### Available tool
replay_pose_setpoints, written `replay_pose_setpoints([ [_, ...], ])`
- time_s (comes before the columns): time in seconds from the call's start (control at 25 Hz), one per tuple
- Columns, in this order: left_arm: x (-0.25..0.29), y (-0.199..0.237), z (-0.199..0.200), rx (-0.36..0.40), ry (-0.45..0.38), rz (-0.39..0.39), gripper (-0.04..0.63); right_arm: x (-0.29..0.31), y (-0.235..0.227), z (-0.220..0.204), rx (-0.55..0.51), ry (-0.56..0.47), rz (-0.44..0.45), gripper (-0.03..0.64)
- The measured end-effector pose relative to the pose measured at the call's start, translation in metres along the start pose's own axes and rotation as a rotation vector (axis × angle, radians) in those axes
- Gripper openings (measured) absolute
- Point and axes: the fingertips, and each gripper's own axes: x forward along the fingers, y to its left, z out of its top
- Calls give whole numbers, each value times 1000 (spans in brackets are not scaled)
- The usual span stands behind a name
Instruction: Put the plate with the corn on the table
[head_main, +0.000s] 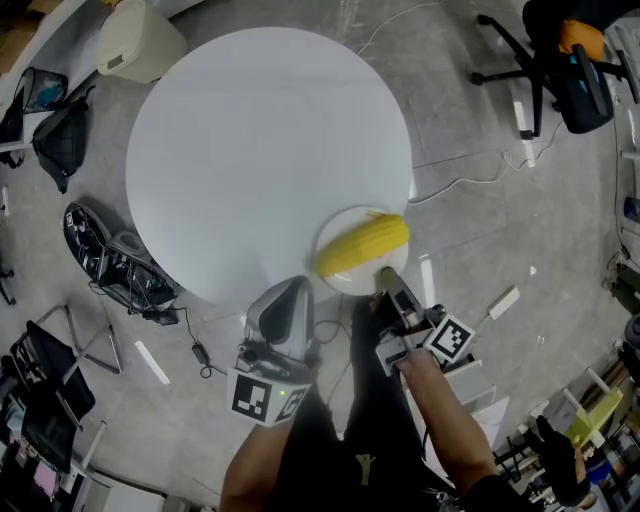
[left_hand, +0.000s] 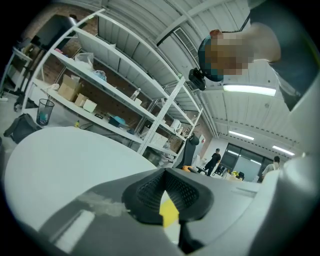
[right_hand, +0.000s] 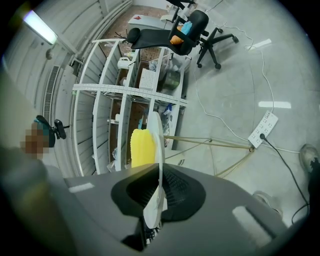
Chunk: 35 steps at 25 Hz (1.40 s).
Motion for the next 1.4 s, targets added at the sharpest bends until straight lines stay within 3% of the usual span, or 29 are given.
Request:
replay_pose_setpoints([
  [0.24,-1,4,1,-7,-6,5,3,4,0,-1,-8,-5,-38,37],
  [0.56,-1,4,1,-10,-8,8,3,8,-6,-3,-13,2,-77,110],
  [1.4,4,21,4,-27,-9,26,3,43,-7,1,-25,11,-102,207],
])
